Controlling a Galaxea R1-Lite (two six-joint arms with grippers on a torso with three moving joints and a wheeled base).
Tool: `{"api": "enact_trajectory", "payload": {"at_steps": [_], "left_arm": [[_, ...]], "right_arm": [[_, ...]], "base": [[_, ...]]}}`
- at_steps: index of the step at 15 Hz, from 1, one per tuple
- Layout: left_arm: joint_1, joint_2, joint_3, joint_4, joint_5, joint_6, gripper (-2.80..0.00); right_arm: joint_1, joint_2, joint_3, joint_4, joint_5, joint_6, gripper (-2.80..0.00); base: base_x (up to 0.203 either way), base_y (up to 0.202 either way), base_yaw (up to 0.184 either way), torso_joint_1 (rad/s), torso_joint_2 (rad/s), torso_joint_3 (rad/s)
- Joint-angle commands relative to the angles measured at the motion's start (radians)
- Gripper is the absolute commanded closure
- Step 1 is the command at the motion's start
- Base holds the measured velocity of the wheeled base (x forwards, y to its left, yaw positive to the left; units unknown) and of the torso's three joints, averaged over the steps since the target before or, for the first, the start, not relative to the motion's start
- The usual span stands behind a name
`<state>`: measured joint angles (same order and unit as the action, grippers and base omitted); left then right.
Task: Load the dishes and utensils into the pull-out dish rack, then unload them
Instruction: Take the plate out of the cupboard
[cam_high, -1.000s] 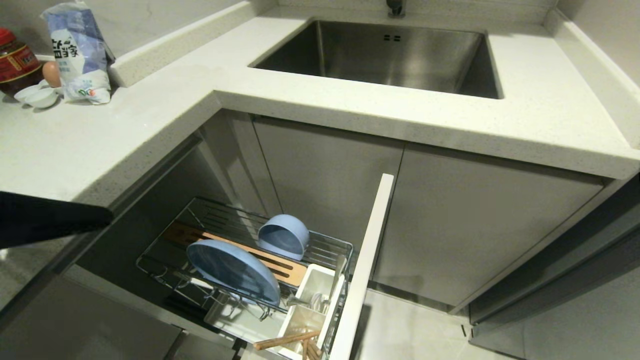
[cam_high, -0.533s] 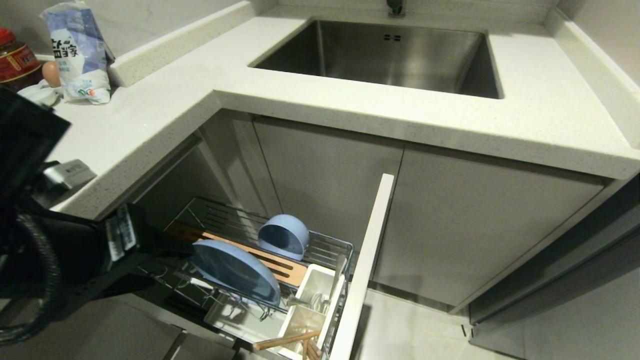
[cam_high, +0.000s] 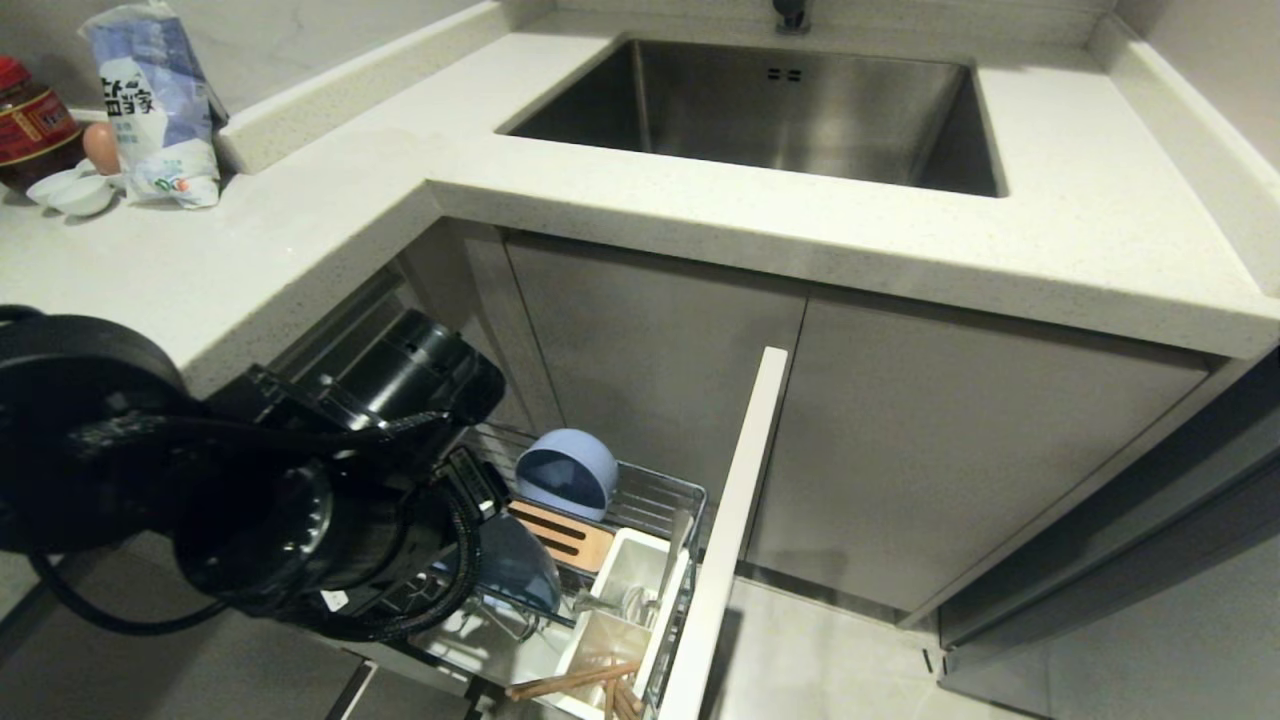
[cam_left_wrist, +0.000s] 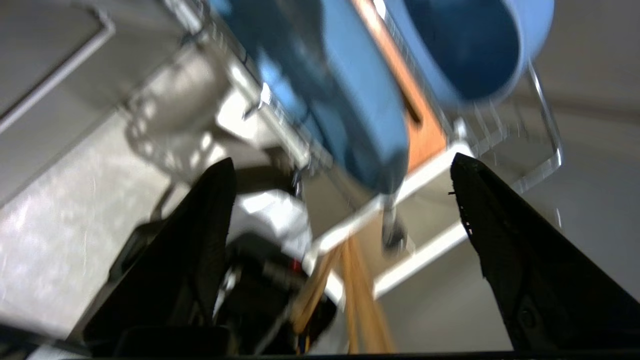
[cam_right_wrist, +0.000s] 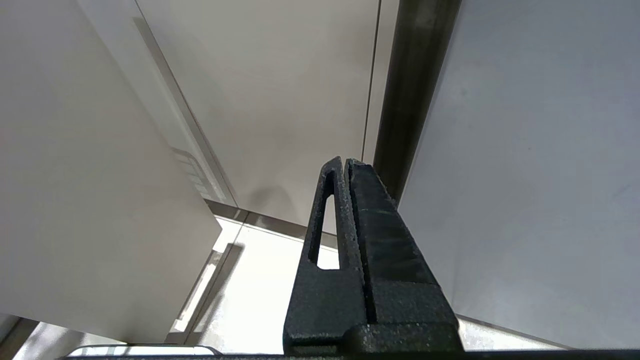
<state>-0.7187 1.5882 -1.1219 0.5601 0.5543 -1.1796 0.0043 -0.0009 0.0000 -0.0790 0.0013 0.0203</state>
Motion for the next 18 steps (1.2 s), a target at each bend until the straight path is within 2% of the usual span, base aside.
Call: {"api": "enact_trajectory", "payload": {"at_steps": [1,3,5,9,10,18], "left_arm": [[0.003,0.121,-0.001,-0.065,0.054,-0.008,-2.8],[0.011,0.182,-0.005,-0.114,0.126,-0.007,-2.8],[0.022,0.219,-0.02,-0.164,0.14,0.002,-2.8],[0.035,0.225,-0.035,-0.164,0.15,0.003,-2.8],[0.036,0.225,-0.035,-0.163,0.151,0.003,0.0],[0.038,0.219,-0.055,-0.161,0.151,0.001,0.0]], "right_arm": [[0.0,-0.001,0.026,-0.001,0.0,0.001,0.0],[0.0,-0.001,0.026,-0.001,0.0,0.0,0.0],[0.0,-0.001,0.026,-0.001,0.0,0.0,0.0],[0.0,-0.001,0.026,-0.001,0.0,0.0,0.0],[0.0,-0.001,0.026,-0.001,0.0,0.001,0.0],[0.0,-0.001,0.026,-0.001,0.0,0.0,0.0]], "base": [[0.0,0.0,0.0,0.0,0.0,0.0],[0.0,0.0,0.0,0.0,0.0,0.0],[0.0,0.0,0.0,0.0,0.0,0.0],[0.0,0.0,0.0,0.0,0.0,0.0],[0.0,0.0,0.0,0.0,0.0,0.0],[0.0,0.0,0.0,0.0,0.0,0.0]]}}
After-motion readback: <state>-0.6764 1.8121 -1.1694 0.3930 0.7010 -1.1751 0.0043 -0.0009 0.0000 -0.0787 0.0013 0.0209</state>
